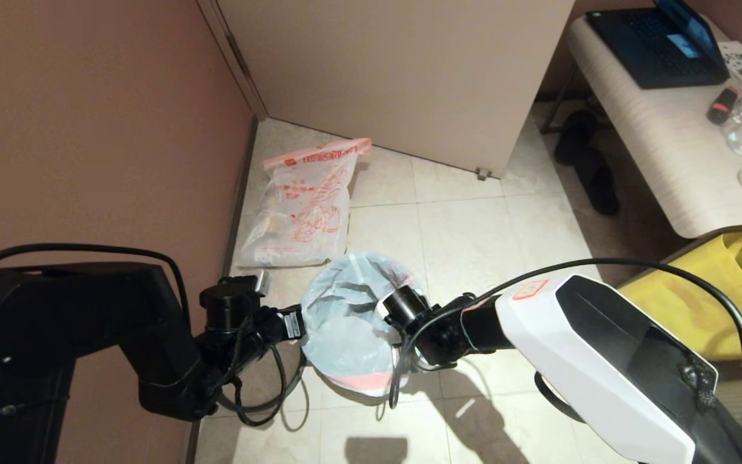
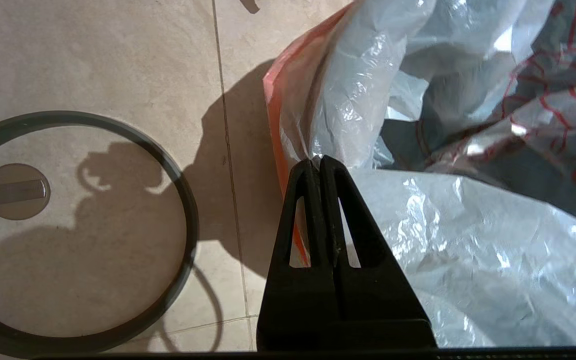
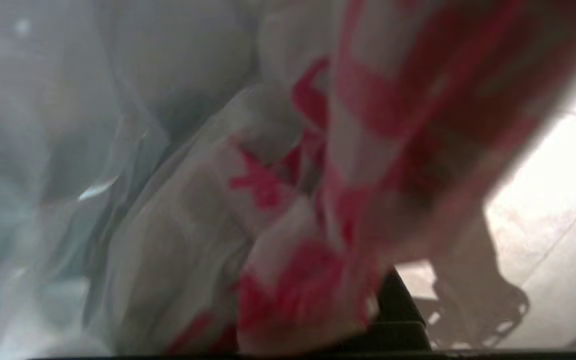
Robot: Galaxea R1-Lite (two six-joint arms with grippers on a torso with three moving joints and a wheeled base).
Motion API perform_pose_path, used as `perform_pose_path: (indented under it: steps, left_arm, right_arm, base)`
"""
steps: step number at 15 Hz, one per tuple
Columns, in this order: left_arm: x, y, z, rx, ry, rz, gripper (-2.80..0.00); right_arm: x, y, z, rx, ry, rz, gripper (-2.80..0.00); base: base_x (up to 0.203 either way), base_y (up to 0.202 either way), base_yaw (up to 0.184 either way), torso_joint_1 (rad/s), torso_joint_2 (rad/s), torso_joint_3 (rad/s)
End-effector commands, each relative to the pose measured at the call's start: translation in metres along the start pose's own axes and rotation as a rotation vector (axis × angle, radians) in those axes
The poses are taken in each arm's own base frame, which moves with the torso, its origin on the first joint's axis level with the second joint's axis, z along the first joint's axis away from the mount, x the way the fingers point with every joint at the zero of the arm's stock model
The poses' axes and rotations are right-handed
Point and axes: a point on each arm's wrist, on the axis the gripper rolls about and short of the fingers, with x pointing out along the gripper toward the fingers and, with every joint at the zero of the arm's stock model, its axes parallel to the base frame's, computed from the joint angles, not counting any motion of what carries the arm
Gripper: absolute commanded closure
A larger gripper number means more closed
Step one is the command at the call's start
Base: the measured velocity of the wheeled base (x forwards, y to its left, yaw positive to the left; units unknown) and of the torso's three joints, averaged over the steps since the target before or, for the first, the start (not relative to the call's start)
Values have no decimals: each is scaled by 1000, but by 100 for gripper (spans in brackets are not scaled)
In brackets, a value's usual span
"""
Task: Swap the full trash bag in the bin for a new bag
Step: Put the new garbage bag on the trash can
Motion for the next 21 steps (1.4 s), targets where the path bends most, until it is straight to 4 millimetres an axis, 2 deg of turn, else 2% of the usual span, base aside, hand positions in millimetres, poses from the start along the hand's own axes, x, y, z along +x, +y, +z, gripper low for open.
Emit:
perform_pose_path:
  steps: [1,6,9,12,14,16,18,19,21]
  left_arm:
    - [1,0,-1,-2,-3,-3,0]
    - [4,0,-3,0,3,-3,0]
    - [5,0,-4,2,3,-2,0]
    - [9,1,-5,2,6,1,0]
    - [10,1,-6,2,9,3,0]
    - [10,1,-7,3,10,3,0]
    - [10,1,-7,5,11,3,0]
    - [10,1,-8,5,14,4,0]
    - [10,2,-10,28,39,11,0]
  right_arm:
    - [21,-8,-2,35,-13,-23,0]
    - [42,-27,12,96,-80,-76,0]
    - [50,-50,26,139,-135,-117,0]
    - [26,-63,51,184,-203,-112,0]
    - [26,-74,61,205,-252,-129,0]
    - [17,-90,74,244,-288,-145,0]
    - [8,-97,82,261,-306,-146,0]
    - [3,-97,83,259,-303,-144,0]
    - [0,-83,69,214,-241,-144,0]
  base:
    - [0,0,0,0,0,0]
    - [0,0,0,0,0,0]
    - [0,0,0,0,0,0]
    - [0,0,0,0,0,0]
    - [0,0,0,0,0,0]
    - [0,0,0,0,0,0]
    - [0,0,0,0,0,0]
    - [0,0,0,0,0,0]
    - [0,0,0,0,0,0]
